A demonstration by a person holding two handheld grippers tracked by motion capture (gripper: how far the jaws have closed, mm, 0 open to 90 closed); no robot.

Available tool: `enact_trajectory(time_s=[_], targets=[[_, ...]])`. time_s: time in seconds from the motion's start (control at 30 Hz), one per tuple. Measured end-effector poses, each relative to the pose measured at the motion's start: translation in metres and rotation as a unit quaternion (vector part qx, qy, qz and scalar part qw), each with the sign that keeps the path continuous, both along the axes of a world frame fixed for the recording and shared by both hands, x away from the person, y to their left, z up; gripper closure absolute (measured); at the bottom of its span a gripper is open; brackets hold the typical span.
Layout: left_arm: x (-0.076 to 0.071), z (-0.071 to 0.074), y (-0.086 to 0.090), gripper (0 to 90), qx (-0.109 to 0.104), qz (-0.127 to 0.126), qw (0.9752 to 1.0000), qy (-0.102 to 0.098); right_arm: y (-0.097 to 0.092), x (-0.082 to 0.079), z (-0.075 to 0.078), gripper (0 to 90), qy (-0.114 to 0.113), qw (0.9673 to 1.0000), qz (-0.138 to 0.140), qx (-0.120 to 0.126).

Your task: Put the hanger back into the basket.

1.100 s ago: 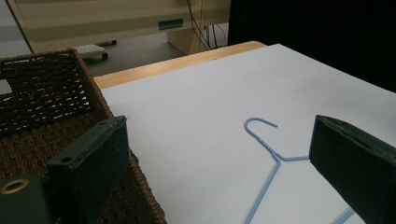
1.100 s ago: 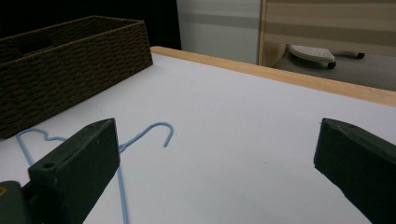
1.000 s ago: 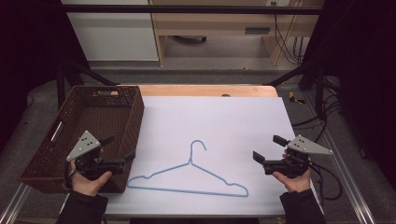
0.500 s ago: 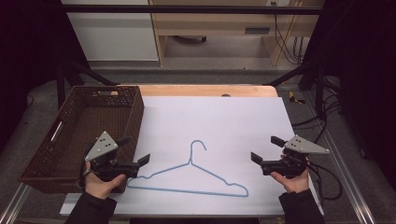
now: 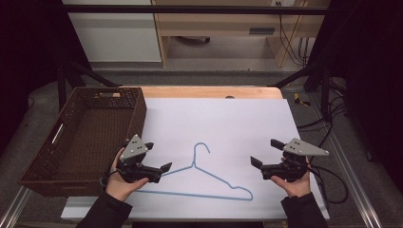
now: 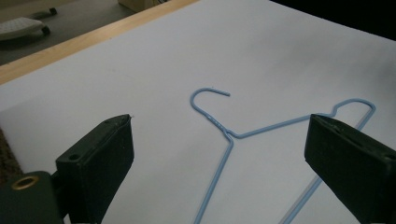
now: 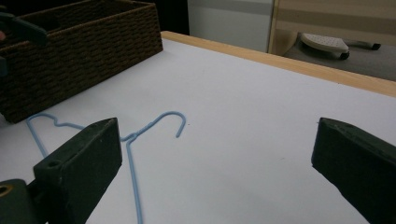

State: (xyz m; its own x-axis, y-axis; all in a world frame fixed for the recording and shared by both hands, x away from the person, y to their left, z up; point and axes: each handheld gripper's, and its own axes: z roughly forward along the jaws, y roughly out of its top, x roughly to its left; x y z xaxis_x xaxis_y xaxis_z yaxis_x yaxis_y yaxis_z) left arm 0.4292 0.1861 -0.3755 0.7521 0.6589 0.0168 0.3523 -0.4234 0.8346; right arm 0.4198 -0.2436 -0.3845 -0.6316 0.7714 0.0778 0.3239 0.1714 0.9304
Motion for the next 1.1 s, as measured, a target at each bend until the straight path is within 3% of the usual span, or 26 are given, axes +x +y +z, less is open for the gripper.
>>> enact_trajectory(time_s=[0.27, 0.33, 0.43, 0.57, 0.9, 1.1], targets=[[0.011, -0.015, -0.017, 9.1, 0.026, -0.024, 0.9989, 0.03, 0.008, 0.001, -0.002, 2.4, 0.007, 0.9999, 0.012, -0.003], [0.015, -0.022, -0.022, 9.4, 0.04, -0.028, 0.9978, 0.045, 0.01, 0.001, -0.003, 2.4, 0.007, 0.9999, 0.013, -0.003], [0.02, -0.031, -0.026, 9.6, 0.059, -0.028, 0.9965, 0.053, 0.012, 0.002, -0.004, 2.5, 0.01, 0.9998, 0.016, -0.005], [0.025, -0.039, -0.028, 11.3, 0.068, -0.028, 0.995, 0.068, 0.014, 0.002, -0.006, 2.8, 0.011, 0.9997, 0.02, -0.006], [0.039, -0.068, -0.036, 22.4, 0.119, -0.045, 0.986, 0.108, 0.019, 0.003, -0.01, 2.9, 0.02, 0.9994, 0.025, -0.013], [0.045, -0.076, -0.041, 35.6, 0.139, -0.055, 0.9821, 0.114, 0.021, 0.004, -0.012, 3.0, 0.022, 0.9992, 0.027, -0.017]])
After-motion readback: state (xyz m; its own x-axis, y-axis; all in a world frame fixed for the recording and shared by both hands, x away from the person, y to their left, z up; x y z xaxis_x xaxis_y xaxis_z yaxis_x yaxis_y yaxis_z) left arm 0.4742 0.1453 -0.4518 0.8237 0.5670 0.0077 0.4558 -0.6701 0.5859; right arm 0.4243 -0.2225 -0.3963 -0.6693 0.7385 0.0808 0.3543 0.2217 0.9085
